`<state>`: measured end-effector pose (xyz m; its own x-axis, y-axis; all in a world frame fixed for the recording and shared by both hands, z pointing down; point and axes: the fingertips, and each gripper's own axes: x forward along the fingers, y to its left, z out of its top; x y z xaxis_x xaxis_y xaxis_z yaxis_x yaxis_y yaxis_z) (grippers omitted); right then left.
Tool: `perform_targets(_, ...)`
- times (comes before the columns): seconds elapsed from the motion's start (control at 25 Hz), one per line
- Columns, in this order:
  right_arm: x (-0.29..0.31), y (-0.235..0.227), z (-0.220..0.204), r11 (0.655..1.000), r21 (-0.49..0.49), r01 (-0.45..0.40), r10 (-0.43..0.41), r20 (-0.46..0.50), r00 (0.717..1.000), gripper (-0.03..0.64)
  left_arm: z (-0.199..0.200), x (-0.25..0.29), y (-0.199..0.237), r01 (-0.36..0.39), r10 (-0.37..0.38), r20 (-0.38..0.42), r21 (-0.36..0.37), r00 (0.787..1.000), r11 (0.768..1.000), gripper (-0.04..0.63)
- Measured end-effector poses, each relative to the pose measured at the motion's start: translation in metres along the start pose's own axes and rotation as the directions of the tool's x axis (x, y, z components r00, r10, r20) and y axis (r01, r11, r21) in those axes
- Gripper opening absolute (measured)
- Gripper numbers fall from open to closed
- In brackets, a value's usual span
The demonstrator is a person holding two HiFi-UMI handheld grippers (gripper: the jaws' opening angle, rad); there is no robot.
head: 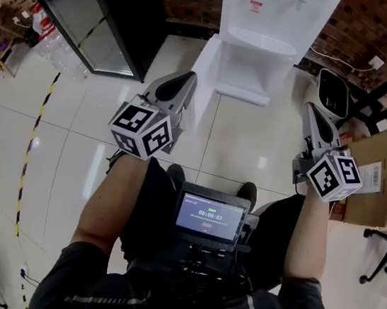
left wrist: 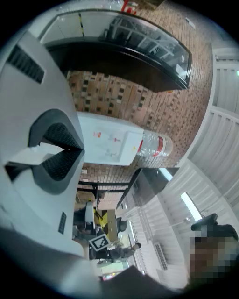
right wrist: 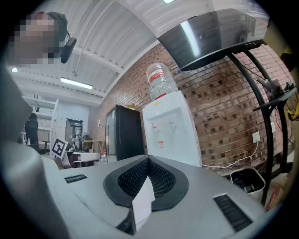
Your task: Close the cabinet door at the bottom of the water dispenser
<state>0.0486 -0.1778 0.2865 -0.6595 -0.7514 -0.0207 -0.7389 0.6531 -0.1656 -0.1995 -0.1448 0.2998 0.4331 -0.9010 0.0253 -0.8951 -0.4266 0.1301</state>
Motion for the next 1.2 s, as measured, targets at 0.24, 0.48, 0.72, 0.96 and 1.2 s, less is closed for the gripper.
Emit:
perform_targets(0.24,0.01,0.012,0.01,0.999,0.016,-0.04,0.04,0.01,0.999,0.011,-0.047,-0.003,0.062,-0.23,0.203,-0.196,-0.125,0.959,0.965,0.097)
perform_targets(0.48,0.014,0.031,0.017,0.995,0.049,-0.088,0.087,0.015,0.996,0.011,-0.086,-0.001,0.088,-0.252,0.189,-0.313,-0.177,0.931,0.951,0.143)
perform_targets(0.72,0.013,0.041,0.022,0.992,0.074,-0.103,0.102,0.022,0.995,0.011,-0.144,0.013,0.084,-0.249,0.109,-0.453,-0.261,0.885,0.933,0.187)
perform_targets(0.96,0.013,0.052,0.024,0.99,0.058,-0.128,0.126,0.031,0.992,0.011,-0.172,0.02,0.073,-0.224,0.091,-0.535,-0.189,0.84,0.956,0.213)
perform_targets(1.2,0.01,0.043,0.024,0.992,0.059,-0.112,0.11,0.024,0.994,0.012,-0.173,0.028,0.062,-0.204,0.06,-0.552,-0.203,0.832,0.958,0.213)
